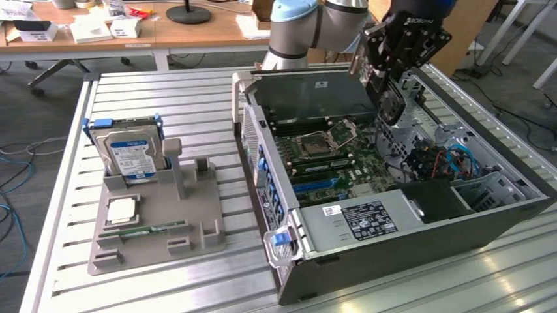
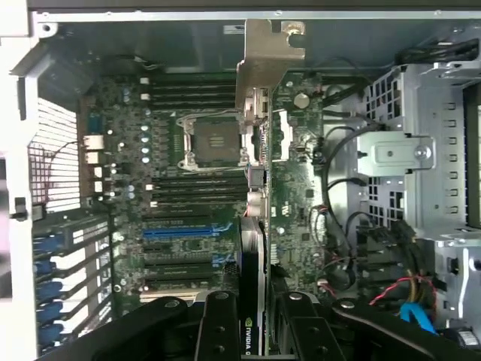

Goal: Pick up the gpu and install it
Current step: 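Pick up the gpu and move the gpu toward the slot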

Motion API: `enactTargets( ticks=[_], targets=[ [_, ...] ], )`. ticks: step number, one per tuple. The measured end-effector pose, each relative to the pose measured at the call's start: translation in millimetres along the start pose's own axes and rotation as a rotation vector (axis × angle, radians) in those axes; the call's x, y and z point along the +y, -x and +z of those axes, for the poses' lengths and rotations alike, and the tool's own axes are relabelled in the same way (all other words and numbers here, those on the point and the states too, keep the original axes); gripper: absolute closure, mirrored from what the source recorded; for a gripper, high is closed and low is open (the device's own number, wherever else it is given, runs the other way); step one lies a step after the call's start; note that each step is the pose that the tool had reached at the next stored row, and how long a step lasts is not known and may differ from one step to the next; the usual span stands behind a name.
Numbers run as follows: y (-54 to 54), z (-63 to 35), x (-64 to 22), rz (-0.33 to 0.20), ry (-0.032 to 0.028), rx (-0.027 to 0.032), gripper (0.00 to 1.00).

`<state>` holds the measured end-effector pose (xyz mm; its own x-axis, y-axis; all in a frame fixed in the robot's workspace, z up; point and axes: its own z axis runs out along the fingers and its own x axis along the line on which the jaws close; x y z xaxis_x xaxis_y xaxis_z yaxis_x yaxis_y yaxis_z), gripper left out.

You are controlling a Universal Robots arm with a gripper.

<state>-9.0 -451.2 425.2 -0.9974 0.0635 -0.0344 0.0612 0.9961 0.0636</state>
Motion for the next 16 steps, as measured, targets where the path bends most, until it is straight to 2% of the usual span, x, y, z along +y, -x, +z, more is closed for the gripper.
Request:
enactTargets(
  ticks=[8, 14, 16],
  targets=[
    [34.0, 1.7, 2.7, 0.0, 0.0001, 0.0, 0.74],
    [35.4, 1.7, 2.7, 0.0, -0.0001, 0.0, 0.74],
    [36.8, 1.8, 2.8, 0.0, -0.0002, 0.0019, 0.74]
  ],
)
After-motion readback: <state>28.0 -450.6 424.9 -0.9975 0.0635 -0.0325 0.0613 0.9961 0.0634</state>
